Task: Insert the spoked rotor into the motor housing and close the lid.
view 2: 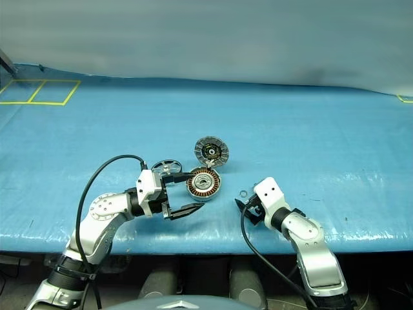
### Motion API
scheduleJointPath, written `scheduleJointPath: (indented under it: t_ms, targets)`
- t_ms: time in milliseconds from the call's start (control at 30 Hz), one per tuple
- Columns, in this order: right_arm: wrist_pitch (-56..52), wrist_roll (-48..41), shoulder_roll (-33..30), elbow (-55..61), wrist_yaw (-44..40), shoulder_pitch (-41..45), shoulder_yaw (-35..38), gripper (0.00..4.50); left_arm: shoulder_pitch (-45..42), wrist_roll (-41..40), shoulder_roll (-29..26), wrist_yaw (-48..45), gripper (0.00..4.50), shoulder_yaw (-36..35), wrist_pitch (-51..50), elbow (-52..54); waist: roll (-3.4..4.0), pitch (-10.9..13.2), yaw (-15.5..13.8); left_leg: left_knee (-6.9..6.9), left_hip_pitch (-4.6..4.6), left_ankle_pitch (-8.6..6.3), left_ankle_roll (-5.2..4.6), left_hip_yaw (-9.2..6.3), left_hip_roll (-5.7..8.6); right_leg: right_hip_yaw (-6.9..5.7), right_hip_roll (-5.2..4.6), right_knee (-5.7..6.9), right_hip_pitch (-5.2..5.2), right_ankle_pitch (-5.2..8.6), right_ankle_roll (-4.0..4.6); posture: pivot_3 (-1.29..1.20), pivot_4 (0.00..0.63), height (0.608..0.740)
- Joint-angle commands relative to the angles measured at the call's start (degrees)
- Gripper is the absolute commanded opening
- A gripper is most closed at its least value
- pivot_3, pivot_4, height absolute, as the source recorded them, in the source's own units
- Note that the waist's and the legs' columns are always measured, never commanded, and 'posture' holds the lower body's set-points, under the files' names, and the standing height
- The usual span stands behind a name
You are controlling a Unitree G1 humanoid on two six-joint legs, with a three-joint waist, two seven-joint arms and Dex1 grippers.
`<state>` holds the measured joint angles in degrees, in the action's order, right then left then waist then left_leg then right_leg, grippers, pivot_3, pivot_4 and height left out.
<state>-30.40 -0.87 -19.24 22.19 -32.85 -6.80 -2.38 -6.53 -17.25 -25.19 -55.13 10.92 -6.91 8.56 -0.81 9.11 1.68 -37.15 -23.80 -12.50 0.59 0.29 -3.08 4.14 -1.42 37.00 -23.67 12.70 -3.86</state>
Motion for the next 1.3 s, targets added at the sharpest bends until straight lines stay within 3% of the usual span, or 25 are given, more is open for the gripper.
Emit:
scheduleJointPath:
  t_ms: [33,333,567,667,767,833,1100,1300]
  targets:
    - [1.6,-1.8,1.0,-2.0,1.4,0.6,0.3,4.11,-0.4,0.3,-0.4,-0.8,4.5,0.7,0.7,0.8,0.0,0.0,0.0,0.0,0.0,0.0,0.0,0.0,0.0,-0.01,0.0,0.0,0.01,0.0,0.0,0.0,0.15,0.74]
    - [2.2,-3.1,1.4,-4.6,3.6,1.2,-0.2,4.11,-0.5,1.5,-0.4,-0.4,4.5,1.3,0.9,0.5,-0.01,0.0,0.0,-0.01,0.01,0.0,0.0,0.0,0.0,0.0,0.0,0.01,0.02,0.0,0.0,0.0,0.15,0.74]
    - [0.5,-2.4,-1.5,-3.7,3.1,0.6,-1.7,1.94,-0.3,2.0,-0.7,0.3,4.5,0.8,1.0,0.3,-0.01,0.0,-0.1,-0.02,0.01,0.0,0.0,0.0,0.0,0.0,0.0,0.0,0.03,0.0,0.0,0.0,0.15,0.74]
    - [-0.1,-2.8,-2.0,-3.5,3.4,0.7,-2.0,1.94,-0.3,2.1,-0.7,0.4,4.5,0.8,1.1,0.3,-0.04,0.0,-0.2,-0.02,0.01,0.0,0.0,0.0,0.0,0.0,-0.01,0.0,0.03,0.0,0.0,0.0,0.15,0.74]
    - [-0.5,-2.8,-2.4,-3.5,3.7,0.7,-2.3,1.36,-0.2,2.1,-0.8,0.5,4.5,0.7,1.1,0.3,-0.04,0.0,-0.2,-0.02,0.01,0.0,0.0,0.0,0.0,0.0,0.0,0.0,0.03,0.0,0.0,0.0,0.15,0.74]
    - [-0.8,-2.6,-2.7,-3.4,3.7,0.7,-2.6,0.74,-0.1,2.1,-0.8,0.6,4.5,0.7,1.2,0.3,-0.05,0.0,-0.2,-0.02,0.01,0.0,0.0,0.0,0.0,0.0,-0.01,0.0,0.04,0.0,0.0,0.0,0.15,0.74]
    - [-2.5,-3.3,-3.7,-1.8,3.1,1.1,-3.7,0.72,0.7,2.1,-1.3,1.3,4.5,-0.2,1.3,0.8,-0.1,-0.1,-0.3,-0.03,0.01,0.0,0.0,-0.01,0.0,0.0,-0.01,-0.01,0.05,0.0,0.0,0.0,0.15,0.74]
    - [-5.2,-7.5,-3.9,6.7,0.6,5.6,-4.1,0.72,2.1,1.7,-1.7,3.3,4.5,-1.7,0.9,1.6,-0.06,-0.1,0.0,-0.01,-0.01,0.0,0.0,-0.01,-0.02,0.01,0.01,0.01,-0.02,0.0,0.0,0.0,0.15,0.74]
